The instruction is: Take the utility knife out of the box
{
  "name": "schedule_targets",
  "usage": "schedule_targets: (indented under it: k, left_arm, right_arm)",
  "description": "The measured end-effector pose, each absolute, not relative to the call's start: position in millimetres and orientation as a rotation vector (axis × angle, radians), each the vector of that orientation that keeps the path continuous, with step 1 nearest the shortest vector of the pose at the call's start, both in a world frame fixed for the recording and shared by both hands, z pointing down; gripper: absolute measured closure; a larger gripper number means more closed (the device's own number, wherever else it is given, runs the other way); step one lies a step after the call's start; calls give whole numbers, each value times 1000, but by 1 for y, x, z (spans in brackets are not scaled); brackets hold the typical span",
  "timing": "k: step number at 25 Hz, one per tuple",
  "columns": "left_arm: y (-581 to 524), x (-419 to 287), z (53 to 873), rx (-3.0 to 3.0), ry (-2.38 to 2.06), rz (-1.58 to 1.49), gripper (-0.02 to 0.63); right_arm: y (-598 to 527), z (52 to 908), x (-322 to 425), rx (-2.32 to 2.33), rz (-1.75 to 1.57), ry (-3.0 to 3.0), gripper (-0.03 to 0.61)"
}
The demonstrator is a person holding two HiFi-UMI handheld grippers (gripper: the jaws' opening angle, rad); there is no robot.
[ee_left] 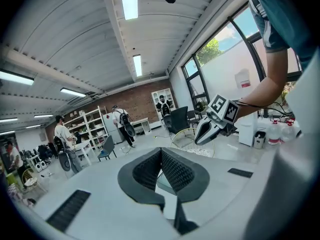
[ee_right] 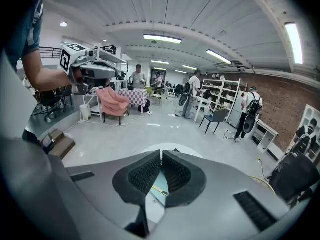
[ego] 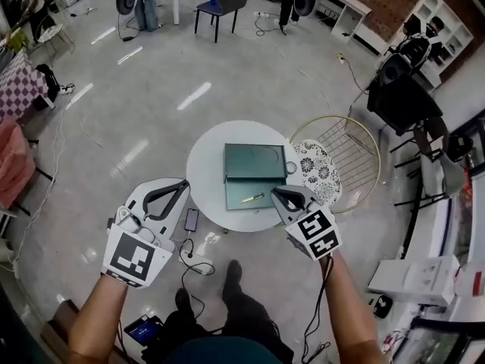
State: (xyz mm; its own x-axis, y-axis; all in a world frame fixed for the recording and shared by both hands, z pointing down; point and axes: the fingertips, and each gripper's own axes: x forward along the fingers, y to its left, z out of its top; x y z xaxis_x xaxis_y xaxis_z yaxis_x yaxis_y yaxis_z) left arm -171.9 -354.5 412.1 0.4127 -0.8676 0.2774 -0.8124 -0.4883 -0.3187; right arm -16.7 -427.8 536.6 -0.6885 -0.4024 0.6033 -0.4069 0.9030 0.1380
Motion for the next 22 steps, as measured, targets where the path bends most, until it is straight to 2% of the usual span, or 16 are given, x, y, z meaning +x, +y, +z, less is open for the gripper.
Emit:
schedule_targets:
  k: [22]
  left_arm:
    - [-413,-179,562,-2620,1638,-687,595]
  right_arm:
    - [-494,757,-22,172,-39,-2161,538]
